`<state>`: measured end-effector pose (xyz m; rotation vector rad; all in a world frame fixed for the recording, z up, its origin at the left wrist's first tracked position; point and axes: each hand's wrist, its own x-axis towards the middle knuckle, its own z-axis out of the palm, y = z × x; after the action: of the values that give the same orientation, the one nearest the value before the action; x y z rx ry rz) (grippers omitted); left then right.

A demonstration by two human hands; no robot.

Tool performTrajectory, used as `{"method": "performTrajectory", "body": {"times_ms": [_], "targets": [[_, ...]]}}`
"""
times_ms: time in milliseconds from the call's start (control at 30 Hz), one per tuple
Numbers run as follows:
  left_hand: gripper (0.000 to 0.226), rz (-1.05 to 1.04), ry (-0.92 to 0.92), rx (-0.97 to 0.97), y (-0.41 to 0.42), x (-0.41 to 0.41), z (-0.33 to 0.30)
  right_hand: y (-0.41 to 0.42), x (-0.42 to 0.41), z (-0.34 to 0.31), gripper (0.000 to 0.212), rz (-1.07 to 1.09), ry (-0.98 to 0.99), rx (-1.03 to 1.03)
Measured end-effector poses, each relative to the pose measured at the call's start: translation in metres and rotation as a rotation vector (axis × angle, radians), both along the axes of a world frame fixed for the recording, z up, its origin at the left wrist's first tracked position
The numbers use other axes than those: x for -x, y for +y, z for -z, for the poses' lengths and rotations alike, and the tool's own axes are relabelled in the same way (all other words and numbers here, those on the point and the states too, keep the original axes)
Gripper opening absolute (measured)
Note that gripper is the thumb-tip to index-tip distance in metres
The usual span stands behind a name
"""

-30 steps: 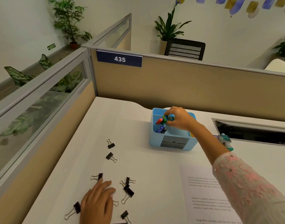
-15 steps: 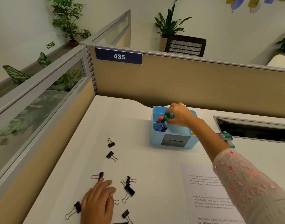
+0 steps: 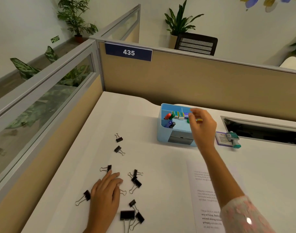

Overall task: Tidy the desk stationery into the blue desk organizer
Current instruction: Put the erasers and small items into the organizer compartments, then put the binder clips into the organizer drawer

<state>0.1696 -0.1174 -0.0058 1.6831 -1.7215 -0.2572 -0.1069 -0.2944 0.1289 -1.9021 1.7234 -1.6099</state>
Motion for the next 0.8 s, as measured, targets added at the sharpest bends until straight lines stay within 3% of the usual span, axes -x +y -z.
{"method": "performTrajectory", "body": {"times_ms": [167, 267, 333, 400, 500, 567, 667, 800], "targets": [[0.024, -0.022, 0.109, 0.031, 0.007, -0.002, -0.009, 0.088, -0.042, 0.061, 0.017, -0.021, -0.177, -0.191], [0.029, -0.027, 0.071, 0.081, 0.02, -0.011, -0.012, 0.144, -0.071, 0.093, 0.02, -0.067, -0.204, -0.351], [0.03, -0.075, 0.022, 0.065, 0.032, -0.023, -0.011, 0.178, -0.089, 0.111, 0.021, -0.127, -0.109, -0.428], [0.033, -0.167, -0.01, -0.015, 0.04, -0.036, -0.009, 0.207, -0.105, 0.122, 0.038, -0.217, 0.035, -0.481], [0.044, -0.237, -0.045, -0.211, 0.042, -0.048, -0.011, 0.233, -0.124, 0.135, 0.069, -0.286, 0.45, -0.446], [0.059, -0.199, -0.131, -0.292, 0.04, -0.047, -0.013, 0.237, -0.13, 0.138, 0.071, -0.26, 0.673, -0.419], [0.078, -0.125, -0.274, -0.327, 0.035, -0.037, -0.017, 0.226, -0.133, 0.138, 0.064, -0.188, 0.722, -0.441], [0.077, -0.053, -0.346, -0.35, 0.02, -0.022, -0.021, 0.202, -0.134, 0.138, 0.06, -0.182, 0.713, -0.501]]}}
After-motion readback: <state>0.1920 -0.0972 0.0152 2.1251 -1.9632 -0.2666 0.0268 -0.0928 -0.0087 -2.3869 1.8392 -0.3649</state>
